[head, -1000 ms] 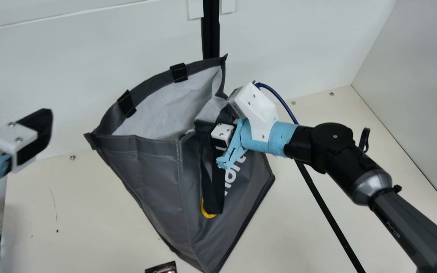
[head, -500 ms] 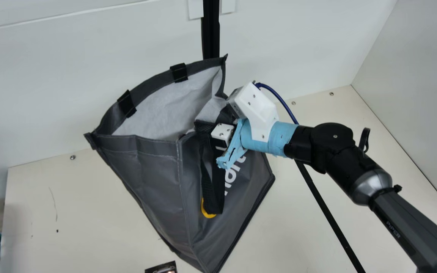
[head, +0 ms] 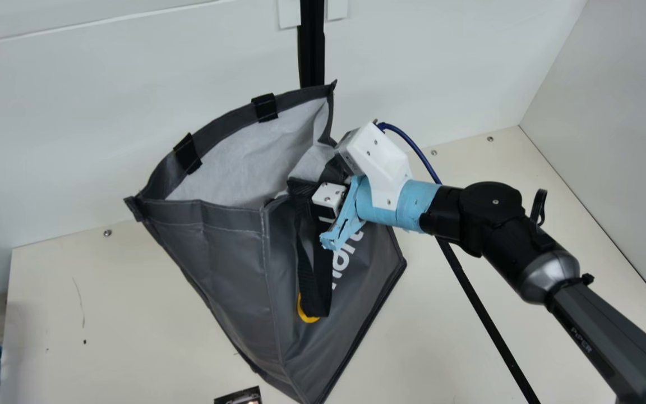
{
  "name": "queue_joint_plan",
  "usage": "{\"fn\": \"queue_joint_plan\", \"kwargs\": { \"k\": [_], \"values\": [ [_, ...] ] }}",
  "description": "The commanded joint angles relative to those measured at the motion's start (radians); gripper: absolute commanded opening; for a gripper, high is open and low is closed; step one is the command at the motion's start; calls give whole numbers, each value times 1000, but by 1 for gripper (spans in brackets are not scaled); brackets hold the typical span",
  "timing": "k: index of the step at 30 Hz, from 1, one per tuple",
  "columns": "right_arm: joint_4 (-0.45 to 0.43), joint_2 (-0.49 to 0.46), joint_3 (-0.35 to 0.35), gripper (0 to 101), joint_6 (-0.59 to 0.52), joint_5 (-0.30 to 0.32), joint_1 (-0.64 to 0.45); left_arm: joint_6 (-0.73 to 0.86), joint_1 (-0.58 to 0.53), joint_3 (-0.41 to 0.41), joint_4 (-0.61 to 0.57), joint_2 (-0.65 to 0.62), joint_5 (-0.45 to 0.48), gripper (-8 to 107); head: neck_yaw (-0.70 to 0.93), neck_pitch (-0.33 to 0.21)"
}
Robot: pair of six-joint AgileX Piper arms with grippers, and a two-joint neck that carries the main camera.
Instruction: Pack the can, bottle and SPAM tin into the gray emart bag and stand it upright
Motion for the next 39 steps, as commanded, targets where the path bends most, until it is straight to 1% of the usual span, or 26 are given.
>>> {"fn": "queue_joint_plan", "kwargs": {
  "k": [1, 6, 18, 19, 21, 24, 32, 39],
  "values": [
    [0, 0, 0, 0, 0, 0, 0, 8, 21, 26, -13, -20, 0, 90, -1, -23],
    [0, 0, 0, 0, 0, 0, 0, 40, 47, 55, -37, -62, 0, 90, -1, -23],
    [0, 0, 0, 0, 0, 0, 0, 38, 46, 53, -38, -62, -4, 90, -1, -23],
    [-33, -32, 4, 0, 45, 1, 2, 38, 46, 53, -38, -62, -2, 90, -1, -23],
    [-42, -36, 2, 0, 50, 3, -2, 38, 46, 53, -38, -62, -5, 90, -1, -23],
    [-86, -46, -14, 0, 83, 7, -22, 38, 46, 53, -38, -62, -5, 90, -1, -23],
    [-237, -67, -53, 0, 172, 11, -104, 38, 46, 53, -38, -62, -5, 90, -1, -23],
    [-313, -87, -77, 0, 220, 23, -158, 38, 46, 53, -38, -62, -3, 90, -1, -23]
  ]
}}
